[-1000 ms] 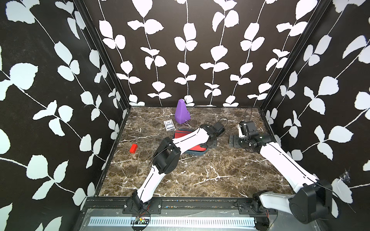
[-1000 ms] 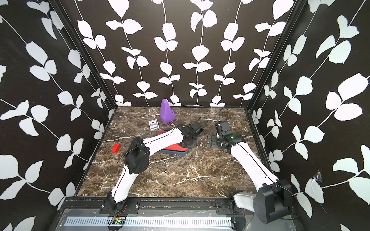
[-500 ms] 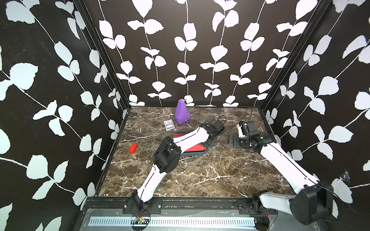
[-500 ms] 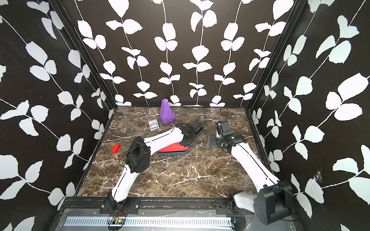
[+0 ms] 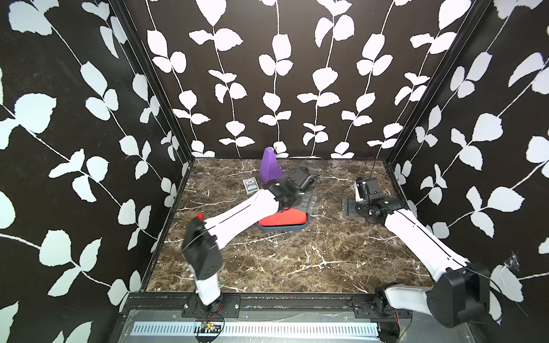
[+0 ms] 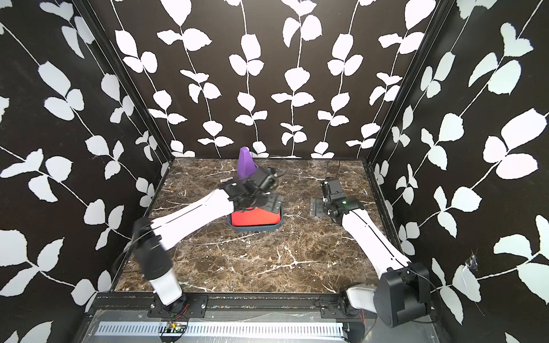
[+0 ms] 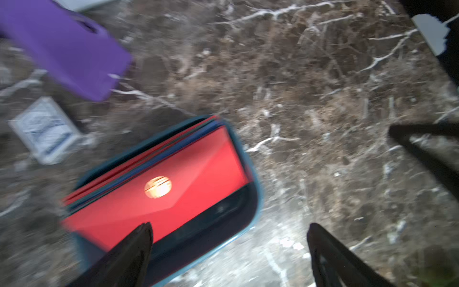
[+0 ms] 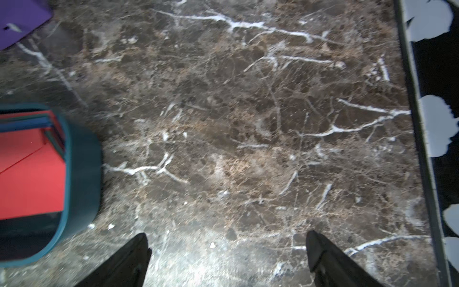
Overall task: Put the sealed envelopes into the storage box
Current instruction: Reset both arms
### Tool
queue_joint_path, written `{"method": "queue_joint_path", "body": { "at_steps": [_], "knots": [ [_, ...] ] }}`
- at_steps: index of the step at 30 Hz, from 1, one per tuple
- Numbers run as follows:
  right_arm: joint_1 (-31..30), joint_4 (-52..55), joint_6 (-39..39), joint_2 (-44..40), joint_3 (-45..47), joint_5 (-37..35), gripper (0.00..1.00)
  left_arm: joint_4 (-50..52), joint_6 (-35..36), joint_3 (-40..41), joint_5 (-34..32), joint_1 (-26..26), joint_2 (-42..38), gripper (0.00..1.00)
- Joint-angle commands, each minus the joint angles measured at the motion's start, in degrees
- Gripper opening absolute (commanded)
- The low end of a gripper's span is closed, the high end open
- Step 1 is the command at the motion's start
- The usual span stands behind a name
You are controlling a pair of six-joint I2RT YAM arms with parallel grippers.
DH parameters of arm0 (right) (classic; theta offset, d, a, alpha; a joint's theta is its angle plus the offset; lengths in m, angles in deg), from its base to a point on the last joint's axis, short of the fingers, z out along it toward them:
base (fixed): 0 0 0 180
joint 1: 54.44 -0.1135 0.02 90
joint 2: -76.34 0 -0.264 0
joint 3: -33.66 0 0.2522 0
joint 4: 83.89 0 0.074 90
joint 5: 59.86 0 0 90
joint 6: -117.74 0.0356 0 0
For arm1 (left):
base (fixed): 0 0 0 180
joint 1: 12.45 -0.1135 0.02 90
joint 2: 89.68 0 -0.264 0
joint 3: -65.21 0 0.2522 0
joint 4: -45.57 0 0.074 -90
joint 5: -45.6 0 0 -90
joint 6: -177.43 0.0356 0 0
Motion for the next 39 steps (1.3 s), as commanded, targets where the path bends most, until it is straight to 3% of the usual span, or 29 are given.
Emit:
{"method": "queue_joint_path", "body": {
  "at_steps": [1, 3, 8, 11, 17, 19, 22, 24, 27, 28, 30, 32, 34, 35, 37, 39],
  "knots": [
    [1.13, -7.64, -4.2, 0.45, 1.54, -5.79, 0.99, -12.3, 11.49, 12.91, -8.06, -5.11, -9.37, 0.99],
    [2.18, -14.81, -7.36, -0.79, 5.43, -6.47, 0.99, -18.9, 14.41, 20.81, -8.44, -11.49, -14.22, 0.99],
    [7.2, -34.76, -14.79, -3.67, 17.26, -10.55, 0.99, -31.43, 12.26, 37.39, 2.11, -32.91, -21.01, 0.99],
    [11.73, -42.64, -14.01, -0.79, 21.62, -7.7, 0.99, -41.18, 15.55, 46.13, 2.83, -39.14, -22.82, 0.99],
    [14.54, -62.68, -12.14, 7.19, 29.41, -3.64, 0.99, -51.76, 24.89, 51.66, 3.78, -44.37, -17.03, 0.99],
    [14.66, -63.68, -13.7, 7.46, 29.27, -1.46, 0.99, -58.23, 25.18, 54.09, 5.73, -45.59, -15.26, 0.99],
    [14.99, -76.5, -13.75, 10.93, 34.08, -2.3, 0.99, -67.03, 26.97, 55.81, 8.59, -46.0, -11.14, 0.99],
    [14.95, -86.82, -15.27, 13.38, 38.0, 1.55, 0.99, -71.0, 25.9, 55.73, 9.75, -46.67, -9.51, 0.99],
    [14.9, -84.26, -16.14, 12.52, 37.46, 3.08, 0.99, -77.42, 25.72, 56.6, 14.68, -47.89, -5.62, 0.99],
    [14.88, -84.78, -16.07, 13.24, 36.95, 3.07, 0.99, -74.41, 25.57, 56.32, 16.16, -48.43, -6.82, 0.99],
    [14.85, -82.74, -16.11, 12.73, 36.41, 2.68, 0.99, -81.91, 26.18, 59.44, 17.81, -48.55, -6.21, 0.99],
    [14.78, -83.6, -16.19, 13.06, 36.63, 2.74, 0.99, -83.29, 26.41, 61.28, 18.14, -48.48, -6.74, 0.99],
    [14.68, -82.66, -16.24, 12.71, 36.53, 2.45, 0.99, -94.39, 26.35, 64.37, 17.84, -48.57, -3.27, 0.99],
    [14.67, -83.16, -16.27, 12.9, 36.46, 2.38, 0.99, -89.2, 26.27, 63.47, 17.77, -48.54, -4.86, 0.99],
    [14.45, -81.91, -16.65, 12.81, 36.01, 2.47, 0.99, -92.21, 26.33, 63.83, 15.93, -48.22, -3.9, 0.99],
    [14.41, -82.05, -16.65, 12.8, 36.03, 2.48, 0.99, -87.79, 25.85, 63.35, 14.87, -48.05, -5.62, 0.99]
  ]
}}
